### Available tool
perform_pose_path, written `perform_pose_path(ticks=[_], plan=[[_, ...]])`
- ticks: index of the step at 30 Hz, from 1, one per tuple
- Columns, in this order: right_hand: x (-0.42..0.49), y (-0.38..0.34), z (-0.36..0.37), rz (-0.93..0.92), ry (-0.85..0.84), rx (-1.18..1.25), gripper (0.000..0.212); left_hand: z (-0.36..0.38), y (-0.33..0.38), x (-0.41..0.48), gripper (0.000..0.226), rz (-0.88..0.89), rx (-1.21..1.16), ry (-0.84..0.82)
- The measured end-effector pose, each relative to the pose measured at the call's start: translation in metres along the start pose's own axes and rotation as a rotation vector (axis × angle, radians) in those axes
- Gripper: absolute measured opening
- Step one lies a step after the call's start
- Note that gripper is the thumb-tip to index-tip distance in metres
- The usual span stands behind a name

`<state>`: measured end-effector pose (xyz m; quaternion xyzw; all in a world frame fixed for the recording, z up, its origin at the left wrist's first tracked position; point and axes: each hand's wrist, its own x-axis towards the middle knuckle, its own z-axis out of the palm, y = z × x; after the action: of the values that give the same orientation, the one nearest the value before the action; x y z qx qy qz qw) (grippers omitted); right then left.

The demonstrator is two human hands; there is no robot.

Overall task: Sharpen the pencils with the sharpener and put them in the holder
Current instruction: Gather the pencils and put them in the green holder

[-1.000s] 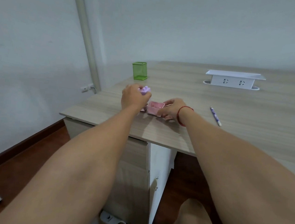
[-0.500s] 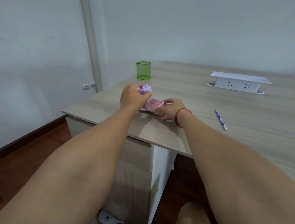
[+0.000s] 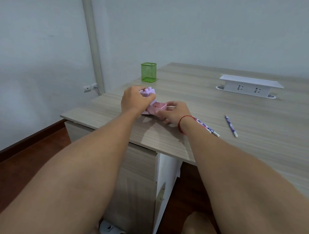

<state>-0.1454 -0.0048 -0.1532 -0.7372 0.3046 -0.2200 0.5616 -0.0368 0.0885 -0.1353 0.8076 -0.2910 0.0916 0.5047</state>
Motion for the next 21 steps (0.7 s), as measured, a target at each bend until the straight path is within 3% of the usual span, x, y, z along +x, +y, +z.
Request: perform_pose_path(ticks=[8,17,19,21], plan=[[0.009,-0.004,0.027,-0.084,0.068,-0.155,0.042,-0.003,0.001,-0.004,0.029,0.025,0.011,-0.032],[0.016,-0.003,0.049,-0.111,0.112,-0.165,0.038,-0.002,-0.011,-0.001,0.034,0.095,0.105,0.005],[0.016,-0.003,0.046,-0.107,0.090,-0.171,0.042,0.001,-0.015,0.000,0.036,0.145,0.143,-0.003],[0.014,-0.006,0.039,-0.072,0.037,-0.220,0.059,0.002,-0.017,0.000,0.039,0.166,0.167,-0.030]])
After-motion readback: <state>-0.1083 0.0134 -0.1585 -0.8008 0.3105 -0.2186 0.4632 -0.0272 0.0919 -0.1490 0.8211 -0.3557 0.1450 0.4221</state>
